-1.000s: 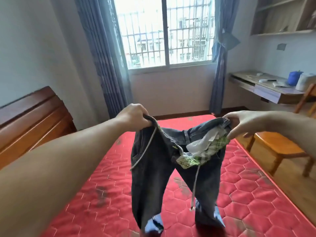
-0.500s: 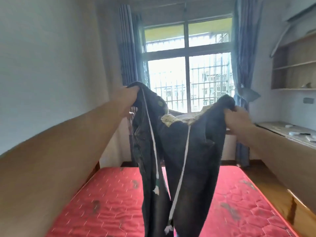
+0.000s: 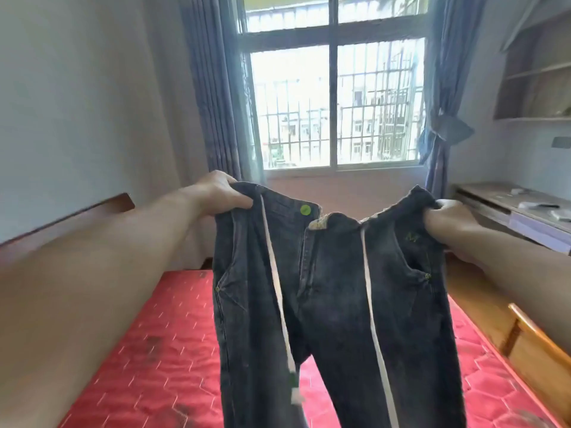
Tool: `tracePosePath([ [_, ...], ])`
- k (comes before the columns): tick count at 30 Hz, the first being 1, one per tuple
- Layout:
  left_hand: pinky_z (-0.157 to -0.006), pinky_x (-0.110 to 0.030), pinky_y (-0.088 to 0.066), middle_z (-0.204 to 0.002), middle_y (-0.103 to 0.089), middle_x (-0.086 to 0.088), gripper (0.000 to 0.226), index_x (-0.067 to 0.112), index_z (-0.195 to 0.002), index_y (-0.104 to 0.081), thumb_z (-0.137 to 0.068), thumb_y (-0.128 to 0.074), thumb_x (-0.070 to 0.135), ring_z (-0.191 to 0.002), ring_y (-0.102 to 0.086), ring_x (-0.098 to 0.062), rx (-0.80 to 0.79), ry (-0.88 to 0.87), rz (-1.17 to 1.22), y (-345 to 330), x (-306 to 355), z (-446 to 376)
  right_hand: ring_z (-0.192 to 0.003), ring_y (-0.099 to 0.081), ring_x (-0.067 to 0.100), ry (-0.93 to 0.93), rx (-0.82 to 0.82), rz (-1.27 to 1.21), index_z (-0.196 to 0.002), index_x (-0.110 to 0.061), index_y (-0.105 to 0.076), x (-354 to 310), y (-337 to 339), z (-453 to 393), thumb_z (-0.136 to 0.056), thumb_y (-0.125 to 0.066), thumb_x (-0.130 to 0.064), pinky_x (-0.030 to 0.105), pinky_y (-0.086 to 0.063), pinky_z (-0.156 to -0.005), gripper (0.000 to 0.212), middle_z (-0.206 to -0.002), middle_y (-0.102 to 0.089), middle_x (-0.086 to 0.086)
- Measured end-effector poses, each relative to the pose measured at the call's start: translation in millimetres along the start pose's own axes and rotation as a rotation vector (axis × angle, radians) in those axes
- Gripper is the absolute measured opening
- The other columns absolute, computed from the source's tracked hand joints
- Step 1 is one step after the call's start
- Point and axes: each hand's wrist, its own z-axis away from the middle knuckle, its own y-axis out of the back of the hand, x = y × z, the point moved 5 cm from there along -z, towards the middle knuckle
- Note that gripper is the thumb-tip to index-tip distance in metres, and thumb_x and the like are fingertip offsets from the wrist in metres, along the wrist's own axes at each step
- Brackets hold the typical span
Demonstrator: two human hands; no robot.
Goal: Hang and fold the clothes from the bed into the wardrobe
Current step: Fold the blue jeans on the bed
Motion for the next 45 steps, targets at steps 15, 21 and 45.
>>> tracePosePath([
  [15,-0.114,-0.048,-0.028,-0.159,-0.022,0.006,0.069,0.042,-0.147,-0.027,-0.085,-0.06,0.043,-0.142,-0.029,-0.021,-0.51,-0.067,-0.53,-508,-315,-103,-0.13,-0.045,0.025,0.307,-0.69,0.907,-0.145,-0.027,-0.032,315,-396,-12,-0.09,-0.05,-0.034,0.04,-0.044,-0.099,0.058,-0.147,-0.035,0.0],
  [21,-0.112,-0.067,-0.011,-0.162,0.018,0.008,0.086,0.052,-0.149,0.003,-0.082,-0.044,0.077,-0.15,0.01,-0.028,-0.9,0.306,-0.506,-667,-464,32,-0.149,-0.01,0.024,0.225,-0.962,1.068,-0.153,-0.034,-0.009,512,-492,88,-0.096,-0.033,-0.056,0.05,-0.021,-0.115,0.066,-0.163,-0.001,0.003],
  [45,-0.113,-0.047,-0.021,-0.16,-0.025,0.0,0.075,0.035,-0.151,-0.026,-0.085,-0.024,0.07,-0.146,-0.022,-0.026,-0.411,0.219,-0.491,-669,-540,195,-0.135,-0.042,0.027,0.43,-0.885,0.622,-0.128,-0.017,-0.062,532,-520,352,-0.062,-0.053,-0.063,0.052,-0.023,-0.106,0.081,-0.144,-0.05,0.013],
])
